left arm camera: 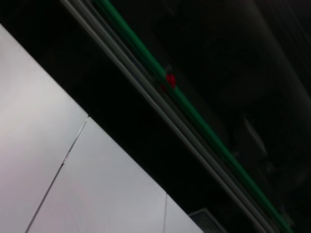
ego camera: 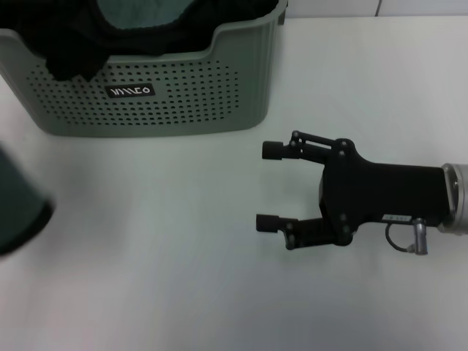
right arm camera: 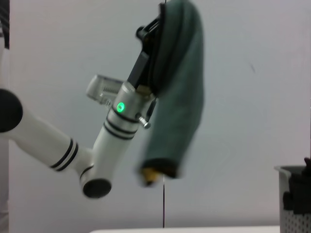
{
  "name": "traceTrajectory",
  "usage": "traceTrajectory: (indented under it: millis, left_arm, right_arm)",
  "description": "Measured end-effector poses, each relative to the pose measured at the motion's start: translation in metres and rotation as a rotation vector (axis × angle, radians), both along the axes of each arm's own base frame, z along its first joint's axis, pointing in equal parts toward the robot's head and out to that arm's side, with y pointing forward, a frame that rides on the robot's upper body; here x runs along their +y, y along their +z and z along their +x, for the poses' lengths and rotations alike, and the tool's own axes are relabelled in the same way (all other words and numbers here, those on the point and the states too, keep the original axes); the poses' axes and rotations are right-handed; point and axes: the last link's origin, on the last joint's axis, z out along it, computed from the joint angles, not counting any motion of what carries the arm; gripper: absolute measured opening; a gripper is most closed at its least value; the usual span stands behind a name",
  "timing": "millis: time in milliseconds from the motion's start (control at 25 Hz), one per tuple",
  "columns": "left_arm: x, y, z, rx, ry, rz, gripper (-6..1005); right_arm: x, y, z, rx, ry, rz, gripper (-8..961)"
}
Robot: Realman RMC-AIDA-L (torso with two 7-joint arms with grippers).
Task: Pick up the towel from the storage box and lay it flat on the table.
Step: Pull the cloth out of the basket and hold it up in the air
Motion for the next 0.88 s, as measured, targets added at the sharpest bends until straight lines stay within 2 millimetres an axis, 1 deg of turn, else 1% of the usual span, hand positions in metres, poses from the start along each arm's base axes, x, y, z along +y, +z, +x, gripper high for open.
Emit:
traceTrajectory:
  millis: [120,200,320,520,640,760,880]
  left_arm:
    - [-0.002,-0.011,-0.007,-0.007,0.043,-0.02,5]
    - [0.001,-0.025,-0.01,0.002,0.084,-0.022,5]
    - [0.007,-0.044,-0.013,0.025,0.142,-0.018,5]
    - [0.019,-0.078,-0.004,0.073,0.151,-0.079,6]
    - [0.024,-0.096,0.003,0.108,0.155,-0.102,6]
    - [0.032,-0.109,0.008,0.126,0.166,-0.122,6]
    - [0.037,-0.116,0.011,0.139,0.179,-0.127,6]
  right_arm:
    - [0.001,0.0,-0.008,0.035,0.005,-0.003,884]
    - [0.003,0.0,-0.012,0.049,0.011,0.002,884]
    - [0.008,-0.008,-0.021,0.045,0.015,0.015,884]
    - [0.018,-0.023,-0.039,0.037,0.013,0.065,884]
    - [0.021,-0.03,-0.054,0.047,0.038,0.075,884]
    - [0.022,-0.033,-0.066,0.082,0.045,0.074,884]
    - [0.02,-0.034,-0.077,0.123,0.051,0.062,885]
